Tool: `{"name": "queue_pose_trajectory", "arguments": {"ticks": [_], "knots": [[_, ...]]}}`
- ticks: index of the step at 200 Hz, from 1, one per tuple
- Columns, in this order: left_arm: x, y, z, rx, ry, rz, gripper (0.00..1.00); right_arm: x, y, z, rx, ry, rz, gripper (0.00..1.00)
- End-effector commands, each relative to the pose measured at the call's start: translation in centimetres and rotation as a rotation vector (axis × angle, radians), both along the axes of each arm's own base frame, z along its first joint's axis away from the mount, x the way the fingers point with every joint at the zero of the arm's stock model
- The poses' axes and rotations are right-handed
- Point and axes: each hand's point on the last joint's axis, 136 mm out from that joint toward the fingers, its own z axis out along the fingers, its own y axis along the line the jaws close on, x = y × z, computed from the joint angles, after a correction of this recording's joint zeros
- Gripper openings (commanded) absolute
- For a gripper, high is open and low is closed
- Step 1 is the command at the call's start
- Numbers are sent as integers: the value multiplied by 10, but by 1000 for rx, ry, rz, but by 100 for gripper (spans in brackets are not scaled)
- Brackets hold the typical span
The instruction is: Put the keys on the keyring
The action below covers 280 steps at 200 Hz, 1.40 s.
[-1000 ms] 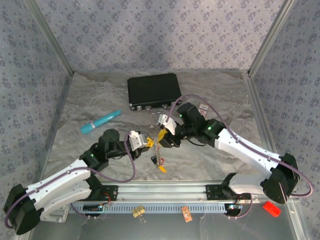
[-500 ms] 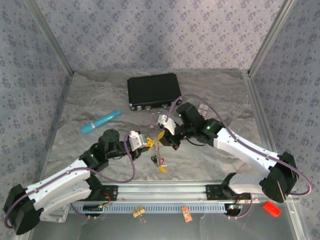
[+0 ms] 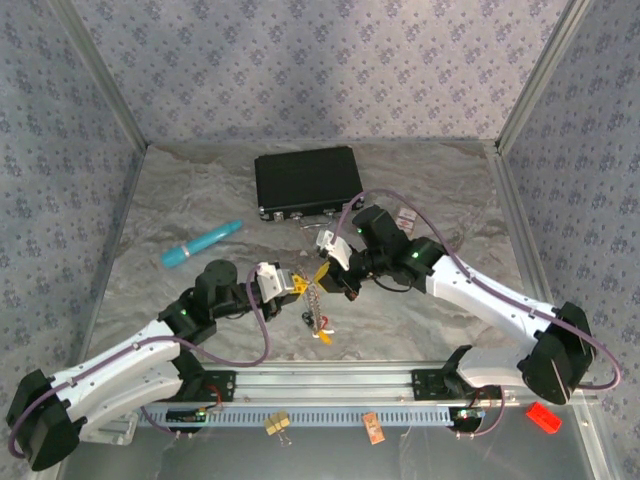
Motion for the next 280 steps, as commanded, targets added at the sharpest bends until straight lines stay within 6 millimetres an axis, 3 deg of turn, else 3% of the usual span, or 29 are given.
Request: {"name": "queue_pose_trajectory", "arguments": {"ticks": [1,26,55,91,121,203,280], "knots": [[-4,-3,38,-119,-84,-23,0,-1,-2,-15,-26,54,-6,1],[-4,-3,37,-119,-84,-20,0,-3,1,-12,-3,58,6,6],[-1,-4,33,-121,-63,-7,0,-2,-5,-1,39,9,3,27],[0,-9,26,-183,19,-6,0,3,-10,21,146,-180,-17,32],[-3,-10,24,-193,28,-21,0,4,-16,16,158,-292,-12,33],[-14,-15,25,-201,39,-88,0,-11,0,12,172,-229,117,31],[-18,-15,27,-203,44,-110,0,-18,7,16,194,-213,165,20]]}}
